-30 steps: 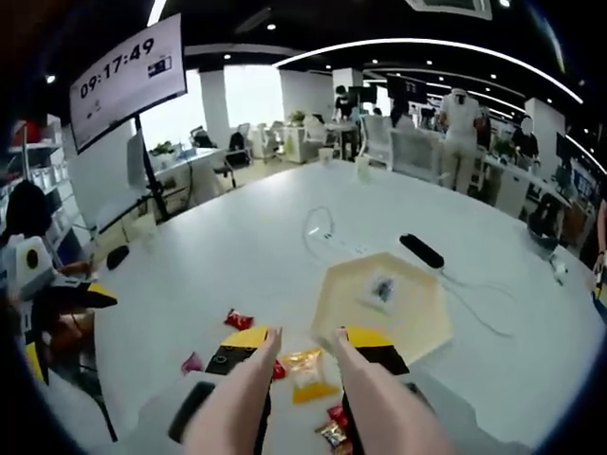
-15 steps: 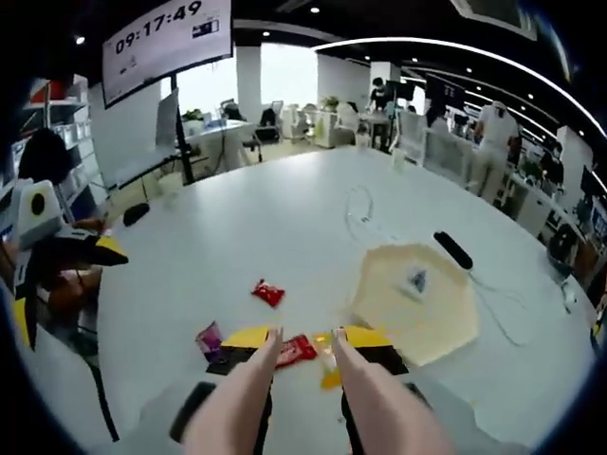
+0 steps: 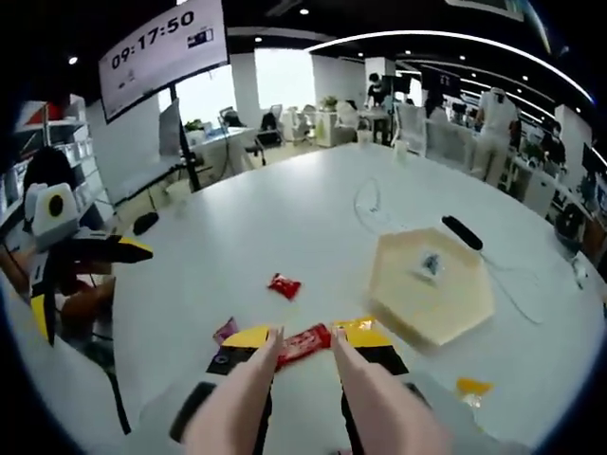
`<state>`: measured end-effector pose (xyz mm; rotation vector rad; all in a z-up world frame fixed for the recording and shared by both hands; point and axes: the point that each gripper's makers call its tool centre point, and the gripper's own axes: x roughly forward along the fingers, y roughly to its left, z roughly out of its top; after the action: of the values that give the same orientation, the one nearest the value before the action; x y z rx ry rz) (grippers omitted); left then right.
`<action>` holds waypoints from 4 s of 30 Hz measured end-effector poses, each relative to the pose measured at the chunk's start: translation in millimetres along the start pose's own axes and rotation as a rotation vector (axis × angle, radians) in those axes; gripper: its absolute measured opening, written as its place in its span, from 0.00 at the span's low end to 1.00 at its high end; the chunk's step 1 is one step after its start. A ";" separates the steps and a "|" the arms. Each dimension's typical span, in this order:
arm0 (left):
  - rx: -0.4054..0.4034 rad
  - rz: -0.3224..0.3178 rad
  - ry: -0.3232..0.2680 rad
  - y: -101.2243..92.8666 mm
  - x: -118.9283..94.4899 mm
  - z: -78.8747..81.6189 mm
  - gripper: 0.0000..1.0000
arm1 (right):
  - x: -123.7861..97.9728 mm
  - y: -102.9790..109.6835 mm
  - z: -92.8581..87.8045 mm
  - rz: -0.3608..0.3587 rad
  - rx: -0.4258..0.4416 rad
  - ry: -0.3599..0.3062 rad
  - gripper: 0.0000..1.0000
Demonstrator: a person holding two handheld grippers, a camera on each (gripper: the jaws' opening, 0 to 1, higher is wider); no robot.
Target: Place the target food into the container with the food tongs after gripping and lifting it, then release it inside without dropping or visibly crushing the food.
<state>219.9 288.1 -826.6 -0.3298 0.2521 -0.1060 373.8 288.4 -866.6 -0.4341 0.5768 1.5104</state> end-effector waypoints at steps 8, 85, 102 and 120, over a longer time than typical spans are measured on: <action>-0.008 0.017 0.000 11.4 3.8 1.8 0.99 | 5.2 -0.9 -4.2 0.007 0.024 0.006 0.27; 0.062 0.103 0.124 45.4 37.1 -7.2 0.99 | 78.1 93.7 -60.6 0.358 -0.417 0.219 0.26; 0.088 0.098 0.126 50.7 33.2 -0.8 0.99 | 82.0 87.9 -71.9 0.319 -0.376 0.172 0.21; 0.080 0.100 0.123 50.8 20.4 -5.9 0.99 | 85.2 80.1 -69.3 0.249 -0.149 0.193 0.22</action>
<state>241.2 331.1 -853.5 -0.2308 0.3844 -0.0379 285.8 317.1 -966.0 -0.6477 0.6914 1.7688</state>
